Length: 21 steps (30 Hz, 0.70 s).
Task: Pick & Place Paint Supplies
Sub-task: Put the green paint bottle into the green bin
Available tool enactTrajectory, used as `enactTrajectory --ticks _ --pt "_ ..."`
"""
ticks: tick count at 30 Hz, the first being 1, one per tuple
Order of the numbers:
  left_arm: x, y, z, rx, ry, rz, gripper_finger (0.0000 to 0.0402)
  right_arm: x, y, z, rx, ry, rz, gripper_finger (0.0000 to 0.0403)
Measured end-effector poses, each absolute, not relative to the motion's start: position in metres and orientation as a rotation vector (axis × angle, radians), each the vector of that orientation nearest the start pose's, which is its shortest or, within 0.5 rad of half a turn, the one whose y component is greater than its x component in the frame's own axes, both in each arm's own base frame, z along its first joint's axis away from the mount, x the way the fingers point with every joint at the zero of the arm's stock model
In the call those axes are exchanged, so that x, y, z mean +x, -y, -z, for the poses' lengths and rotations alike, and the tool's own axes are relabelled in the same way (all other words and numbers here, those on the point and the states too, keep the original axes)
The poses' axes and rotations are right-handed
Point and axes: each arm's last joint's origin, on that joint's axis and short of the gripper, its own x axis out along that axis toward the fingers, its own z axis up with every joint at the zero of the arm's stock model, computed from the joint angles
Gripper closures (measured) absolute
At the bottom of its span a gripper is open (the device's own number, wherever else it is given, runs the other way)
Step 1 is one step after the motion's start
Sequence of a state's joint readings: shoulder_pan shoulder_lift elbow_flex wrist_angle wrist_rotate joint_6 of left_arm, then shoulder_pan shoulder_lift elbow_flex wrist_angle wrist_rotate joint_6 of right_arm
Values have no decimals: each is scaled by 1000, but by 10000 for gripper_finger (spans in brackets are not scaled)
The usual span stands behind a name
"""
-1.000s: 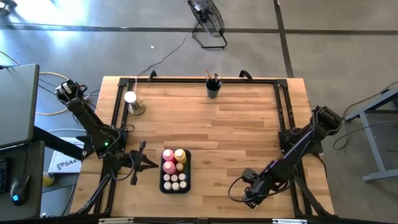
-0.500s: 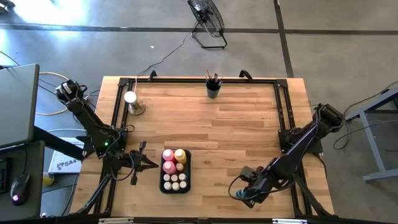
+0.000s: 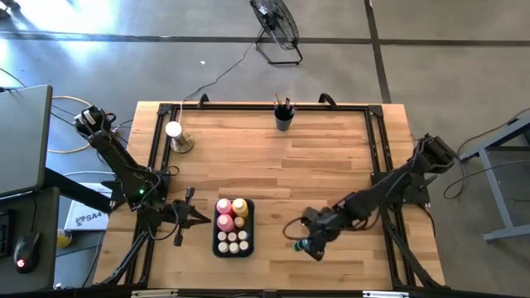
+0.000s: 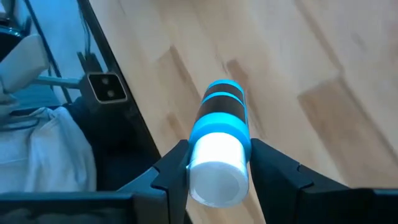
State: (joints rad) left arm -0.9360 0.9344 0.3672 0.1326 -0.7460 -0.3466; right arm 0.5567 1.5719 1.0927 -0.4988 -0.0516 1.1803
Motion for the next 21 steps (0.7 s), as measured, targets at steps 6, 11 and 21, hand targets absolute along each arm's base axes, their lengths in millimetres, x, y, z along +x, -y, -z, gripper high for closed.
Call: enactTrajectory --ticks 6,11,21 --pt "124 136 -197 -19 -317 134 402 285 -150 -230 760 -1095 16 262" --pt "124 136 -197 -19 -317 135 402 294 -140 -231 735 -1058 -26 262" --pt "124 135 -197 -17 -318 134 402 302 -130 -233 687 -1011 -57 264"
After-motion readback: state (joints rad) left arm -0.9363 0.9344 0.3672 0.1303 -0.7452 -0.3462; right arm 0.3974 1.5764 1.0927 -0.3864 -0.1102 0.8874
